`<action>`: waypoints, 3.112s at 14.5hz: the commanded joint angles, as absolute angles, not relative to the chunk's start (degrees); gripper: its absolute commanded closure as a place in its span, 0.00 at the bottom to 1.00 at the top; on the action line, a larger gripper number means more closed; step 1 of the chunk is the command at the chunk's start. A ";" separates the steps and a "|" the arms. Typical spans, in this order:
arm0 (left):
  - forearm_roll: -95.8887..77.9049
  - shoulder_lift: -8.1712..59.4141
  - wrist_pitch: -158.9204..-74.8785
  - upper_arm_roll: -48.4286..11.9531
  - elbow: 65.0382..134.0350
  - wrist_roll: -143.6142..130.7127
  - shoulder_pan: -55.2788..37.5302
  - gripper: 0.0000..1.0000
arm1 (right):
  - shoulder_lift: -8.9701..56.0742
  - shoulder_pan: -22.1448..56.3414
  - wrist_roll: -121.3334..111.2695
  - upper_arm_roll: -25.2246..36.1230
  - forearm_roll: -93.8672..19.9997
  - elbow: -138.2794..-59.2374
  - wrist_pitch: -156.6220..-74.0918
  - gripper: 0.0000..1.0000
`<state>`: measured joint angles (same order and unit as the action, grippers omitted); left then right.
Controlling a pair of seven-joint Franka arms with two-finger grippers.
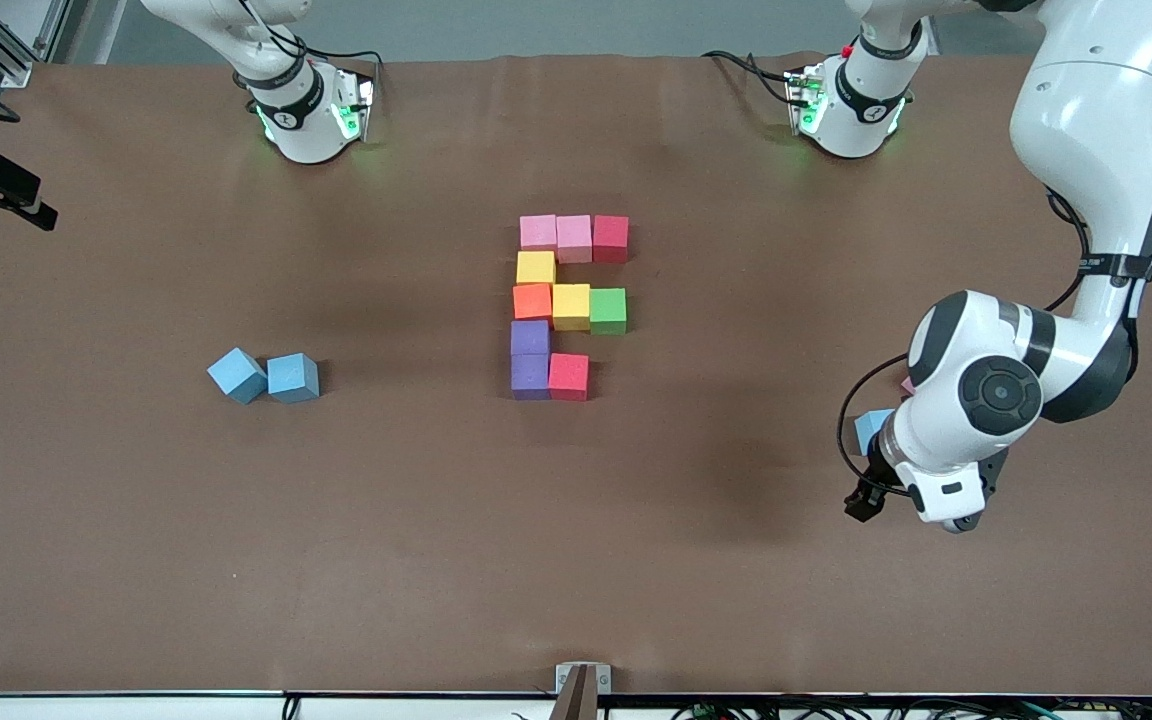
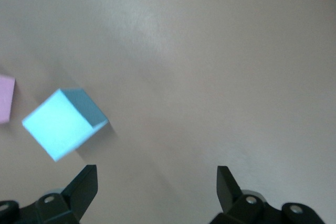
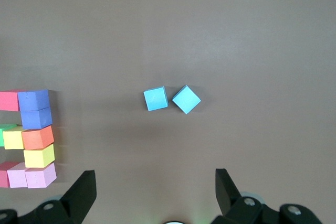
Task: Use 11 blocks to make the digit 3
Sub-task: 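Move the open left gripper to the blue cube, then lower the left gripper and grasp the blue cube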
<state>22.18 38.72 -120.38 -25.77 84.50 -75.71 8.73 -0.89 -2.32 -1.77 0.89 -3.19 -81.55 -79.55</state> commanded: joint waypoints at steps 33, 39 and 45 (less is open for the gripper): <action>23.55 38.58 -127.62 -37.18 102.22 -24.61 29.97 0.00 | -0.26 -3.25 -2.46 0.18 -2.55 -80.60 -79.19 0.00; 25.66 40.69 -129.72 -37.00 102.13 -24.70 29.97 0.04 | -0.26 -3.25 -2.46 0.18 -2.55 -80.60 -79.19 0.00; 29.71 42.71 -131.40 -36.65 101.87 -25.75 29.88 0.20 | -0.18 -3.25 -2.46 0.18 -2.55 -80.60 -79.19 0.00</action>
